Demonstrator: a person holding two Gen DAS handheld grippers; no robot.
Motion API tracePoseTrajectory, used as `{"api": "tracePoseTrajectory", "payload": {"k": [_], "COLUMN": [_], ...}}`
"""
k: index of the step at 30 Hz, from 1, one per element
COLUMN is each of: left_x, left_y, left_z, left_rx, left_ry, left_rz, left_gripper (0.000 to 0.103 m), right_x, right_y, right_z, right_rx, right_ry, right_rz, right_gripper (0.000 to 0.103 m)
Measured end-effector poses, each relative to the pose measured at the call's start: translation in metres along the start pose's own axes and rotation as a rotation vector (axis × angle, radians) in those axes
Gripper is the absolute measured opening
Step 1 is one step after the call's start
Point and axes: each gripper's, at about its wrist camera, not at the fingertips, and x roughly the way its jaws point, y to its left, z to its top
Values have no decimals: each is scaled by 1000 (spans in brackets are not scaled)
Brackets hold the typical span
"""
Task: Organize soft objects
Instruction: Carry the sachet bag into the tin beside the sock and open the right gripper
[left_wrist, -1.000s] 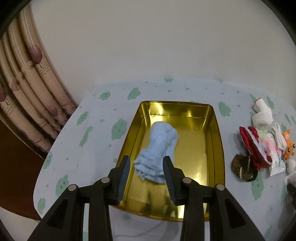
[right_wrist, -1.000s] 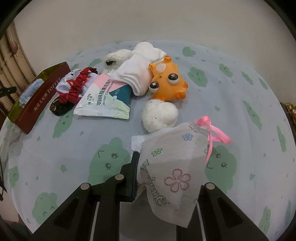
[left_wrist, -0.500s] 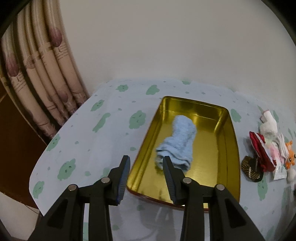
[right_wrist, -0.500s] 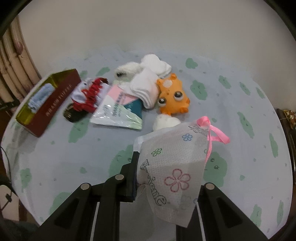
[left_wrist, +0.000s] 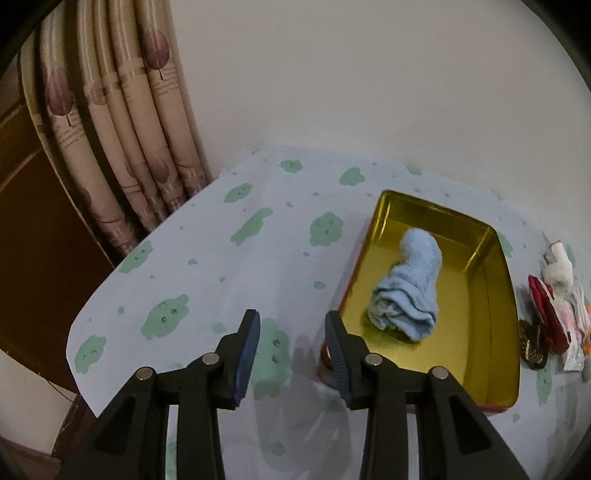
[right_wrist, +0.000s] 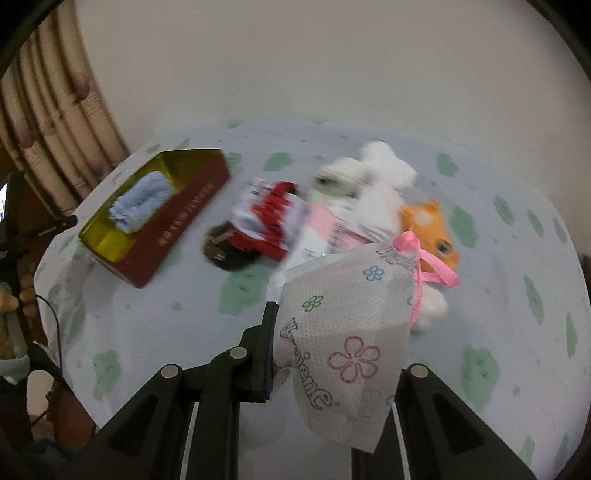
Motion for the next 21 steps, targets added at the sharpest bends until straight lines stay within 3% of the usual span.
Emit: {"api": "tracePoseTrajectory", "payload": {"k": [13, 21], "left_x": [7, 16], "left_y": [13, 39], "left_z": [1, 0], "left_rx": [-39, -163], "left_ry": [19, 62], "left_rz": [35, 51], "left_gripper": [37, 37], "right_x": [46, 94], "right_y": [102, 148], "right_z": [67, 112], "right_rx": [-190, -235], "right_ry": [-7, 11], "right_rz": [120, 131], "right_gripper": [15, 15]}}
